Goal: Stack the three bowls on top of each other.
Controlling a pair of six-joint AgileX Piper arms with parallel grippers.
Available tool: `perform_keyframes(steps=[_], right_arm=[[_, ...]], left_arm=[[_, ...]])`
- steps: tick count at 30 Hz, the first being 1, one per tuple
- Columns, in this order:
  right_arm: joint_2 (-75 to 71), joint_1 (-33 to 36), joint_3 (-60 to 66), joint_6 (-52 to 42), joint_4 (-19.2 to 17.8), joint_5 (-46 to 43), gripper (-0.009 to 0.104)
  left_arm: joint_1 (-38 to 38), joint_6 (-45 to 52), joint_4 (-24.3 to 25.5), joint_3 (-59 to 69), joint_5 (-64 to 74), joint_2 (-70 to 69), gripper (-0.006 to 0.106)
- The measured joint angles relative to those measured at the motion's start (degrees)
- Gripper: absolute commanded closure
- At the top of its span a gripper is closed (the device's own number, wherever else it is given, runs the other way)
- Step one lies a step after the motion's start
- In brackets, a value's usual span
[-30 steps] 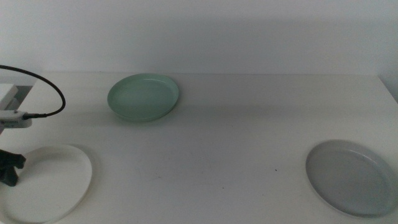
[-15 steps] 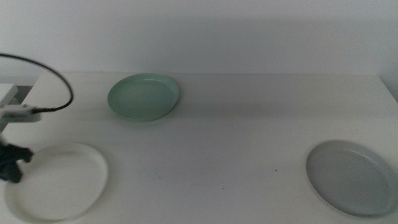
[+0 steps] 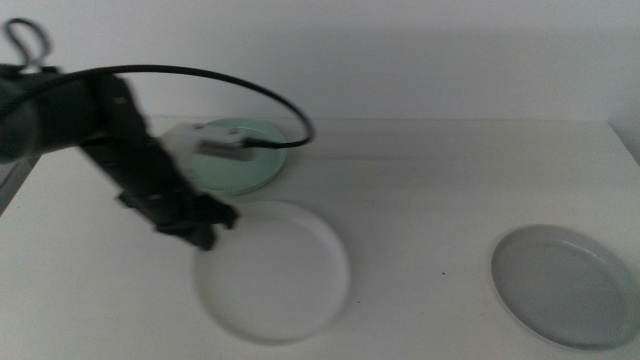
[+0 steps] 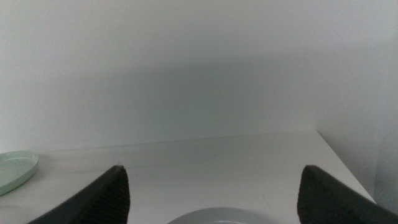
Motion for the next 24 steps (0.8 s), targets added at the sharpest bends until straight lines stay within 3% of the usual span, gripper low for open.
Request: perform_keyframes(steps=[10,24], right_arm=[[0.0,0.0,0.0,0.0,0.0,0.0,0.002],[0.0,0.0,0.0,0.0,0.0,0.0,0.002]], left_arm=[[-12.4,-5.6,-1.6,-9.6,-0.2,7.6,0.102],[-13.3,-7.3,-3.4,-11.0,-4.9,10.3,0.102]])
